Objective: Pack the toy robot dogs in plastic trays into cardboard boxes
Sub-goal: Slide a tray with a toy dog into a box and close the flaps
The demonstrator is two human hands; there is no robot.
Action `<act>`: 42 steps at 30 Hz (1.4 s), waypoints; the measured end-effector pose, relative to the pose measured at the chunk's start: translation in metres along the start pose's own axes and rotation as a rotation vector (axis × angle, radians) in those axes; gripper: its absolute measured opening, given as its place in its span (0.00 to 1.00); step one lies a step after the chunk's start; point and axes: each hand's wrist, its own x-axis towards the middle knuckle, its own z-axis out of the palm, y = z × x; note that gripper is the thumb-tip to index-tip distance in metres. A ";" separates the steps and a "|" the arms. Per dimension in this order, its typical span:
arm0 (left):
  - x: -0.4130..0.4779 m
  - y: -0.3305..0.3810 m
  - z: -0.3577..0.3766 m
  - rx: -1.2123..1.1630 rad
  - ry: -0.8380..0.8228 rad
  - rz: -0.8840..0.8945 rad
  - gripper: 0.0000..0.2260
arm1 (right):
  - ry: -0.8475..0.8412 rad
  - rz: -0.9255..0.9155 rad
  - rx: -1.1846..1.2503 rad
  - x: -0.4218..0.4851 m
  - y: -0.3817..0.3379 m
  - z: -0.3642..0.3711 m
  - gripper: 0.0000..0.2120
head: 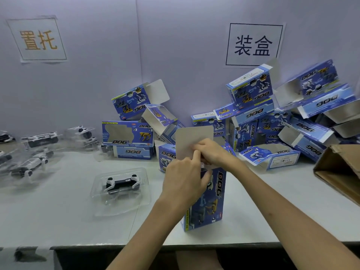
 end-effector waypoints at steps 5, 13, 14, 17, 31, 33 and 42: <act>0.012 0.013 -0.007 0.168 -0.128 0.101 0.31 | 0.373 -0.161 0.102 -0.015 0.018 -0.018 0.09; 0.020 0.038 -0.012 0.338 -0.416 0.105 0.31 | 0.603 0.046 0.364 -0.052 0.064 0.008 0.10; 0.021 0.038 -0.013 0.346 -0.427 0.112 0.30 | 0.630 0.001 0.337 -0.051 0.063 0.013 0.09; 0.021 0.036 -0.016 0.349 -0.442 0.128 0.25 | 0.599 -0.067 0.269 -0.048 0.054 0.026 0.02; 0.015 0.039 -0.014 0.316 -0.380 0.106 0.32 | 0.483 0.203 0.653 -0.055 0.046 0.012 0.12; 0.015 0.039 -0.016 0.304 -0.387 0.118 0.30 | 0.437 0.244 0.646 -0.053 0.043 0.007 0.13; 0.015 0.036 -0.017 0.273 -0.405 0.093 0.36 | 0.375 0.284 0.532 -0.050 0.044 -0.001 0.14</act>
